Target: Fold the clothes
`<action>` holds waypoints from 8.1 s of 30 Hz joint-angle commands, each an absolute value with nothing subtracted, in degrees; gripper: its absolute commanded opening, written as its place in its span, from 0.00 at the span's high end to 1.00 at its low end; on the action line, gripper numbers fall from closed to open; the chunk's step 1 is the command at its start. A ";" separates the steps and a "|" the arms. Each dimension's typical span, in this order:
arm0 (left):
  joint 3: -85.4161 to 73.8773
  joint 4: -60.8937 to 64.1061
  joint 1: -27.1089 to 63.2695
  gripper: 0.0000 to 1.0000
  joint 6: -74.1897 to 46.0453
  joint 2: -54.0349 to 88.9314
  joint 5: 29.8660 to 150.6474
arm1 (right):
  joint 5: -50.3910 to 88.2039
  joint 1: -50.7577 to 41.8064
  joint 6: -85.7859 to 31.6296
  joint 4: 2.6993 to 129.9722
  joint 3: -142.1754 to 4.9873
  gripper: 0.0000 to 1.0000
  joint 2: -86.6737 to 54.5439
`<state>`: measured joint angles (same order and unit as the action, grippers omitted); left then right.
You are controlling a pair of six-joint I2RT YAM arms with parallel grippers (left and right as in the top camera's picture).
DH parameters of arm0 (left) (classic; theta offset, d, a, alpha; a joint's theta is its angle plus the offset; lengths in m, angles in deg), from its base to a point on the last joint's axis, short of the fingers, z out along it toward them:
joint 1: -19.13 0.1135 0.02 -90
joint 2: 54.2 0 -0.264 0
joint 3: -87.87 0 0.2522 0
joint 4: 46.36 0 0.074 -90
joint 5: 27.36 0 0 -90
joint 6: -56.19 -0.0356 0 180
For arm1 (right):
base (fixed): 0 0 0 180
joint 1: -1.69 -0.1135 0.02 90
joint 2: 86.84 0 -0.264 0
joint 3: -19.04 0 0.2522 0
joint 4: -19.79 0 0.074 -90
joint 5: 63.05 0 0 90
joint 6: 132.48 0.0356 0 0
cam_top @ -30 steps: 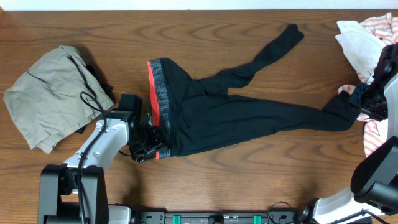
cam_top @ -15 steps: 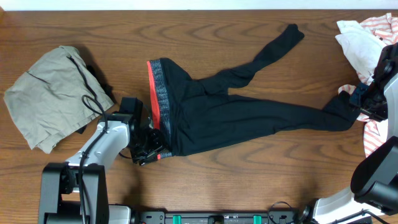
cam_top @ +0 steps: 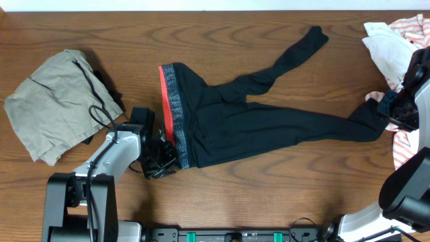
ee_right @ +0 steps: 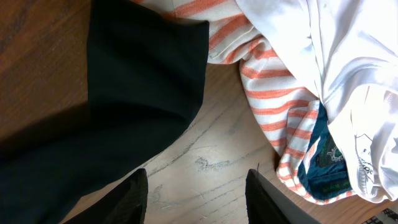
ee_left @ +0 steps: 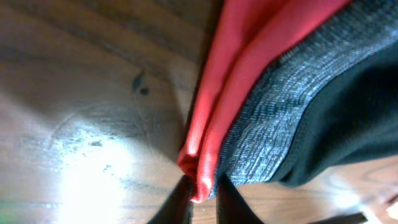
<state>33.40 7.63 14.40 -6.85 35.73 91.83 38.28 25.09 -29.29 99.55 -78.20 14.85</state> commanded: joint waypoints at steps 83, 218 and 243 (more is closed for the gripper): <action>33.49 9.97 38.55 0.94 -7.20 32.37 70.08 | 20.93 18.53 -29.66 74.22 -53.72 0.54 14.52; 20.09 -9.99 20.82 0.70 -24.49 23.10 73.97 | 1.10 21.65 -43.91 85.12 -67.29 0.83 8.88; 0.24 -21.64 18.07 0.70 -29.12 65.98 73.97 | 3.18 12.85 -46.79 77.12 -80.36 0.37 9.85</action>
<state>0.77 -21.20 18.27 -28.29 63.16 74.24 2.42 13.52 -47.23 78.52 -79.34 9.10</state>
